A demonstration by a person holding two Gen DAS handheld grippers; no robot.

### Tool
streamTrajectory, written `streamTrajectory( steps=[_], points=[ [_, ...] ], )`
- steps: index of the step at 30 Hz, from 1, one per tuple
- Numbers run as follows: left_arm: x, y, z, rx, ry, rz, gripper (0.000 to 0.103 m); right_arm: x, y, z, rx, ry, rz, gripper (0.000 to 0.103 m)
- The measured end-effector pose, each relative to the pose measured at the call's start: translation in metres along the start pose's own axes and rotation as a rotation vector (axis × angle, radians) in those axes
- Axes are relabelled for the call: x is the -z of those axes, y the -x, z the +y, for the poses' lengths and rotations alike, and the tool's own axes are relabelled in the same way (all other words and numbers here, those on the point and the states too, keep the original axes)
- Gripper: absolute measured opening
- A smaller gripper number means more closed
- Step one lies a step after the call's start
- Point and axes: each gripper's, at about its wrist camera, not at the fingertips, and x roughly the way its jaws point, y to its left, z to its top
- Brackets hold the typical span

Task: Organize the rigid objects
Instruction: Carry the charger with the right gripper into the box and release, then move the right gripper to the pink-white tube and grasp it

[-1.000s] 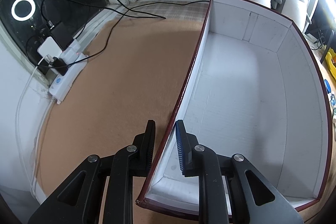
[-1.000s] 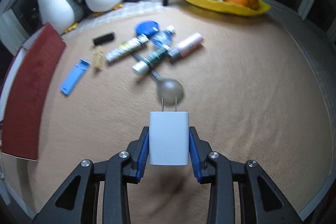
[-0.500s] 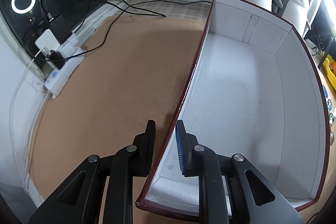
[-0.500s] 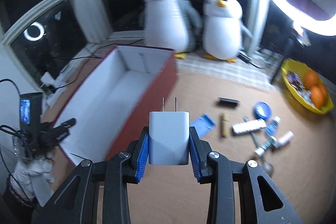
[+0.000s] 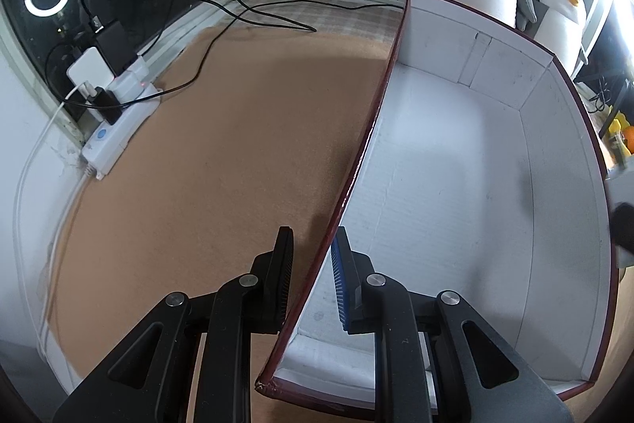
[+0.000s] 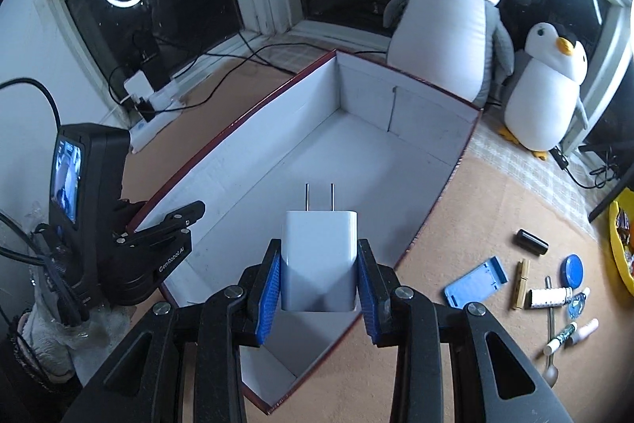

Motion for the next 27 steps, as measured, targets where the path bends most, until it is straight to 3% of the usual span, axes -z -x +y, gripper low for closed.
streamTrajectory(
  steps=[9,10,13,20,27],
  points=[
    [0.001,0.0,0.0,-0.001,-0.004,0.003,0.017,0.001,-0.021,0.003,0.014,0.012,0.036,0.032],
    [0.001,0.0,-0.001,-0.001,-0.007,0.004,0.017,0.0,-0.021,0.003,0.012,0.013,0.035,0.034],
    [0.001,0.0,-0.002,-0.006,-0.013,0.008,0.017,0.0,-0.02,0.003,0.007,0.012,0.022,0.059],
    [0.001,-0.001,-0.002,-0.015,-0.021,0.015,0.017,0.0,0.005,-0.012,-0.016,-0.051,-0.046,0.059],
    [0.0,-0.002,-0.004,-0.025,-0.032,0.032,0.018,0.025,0.044,-0.069,0.026,-0.199,-0.117,0.059]
  ],
)
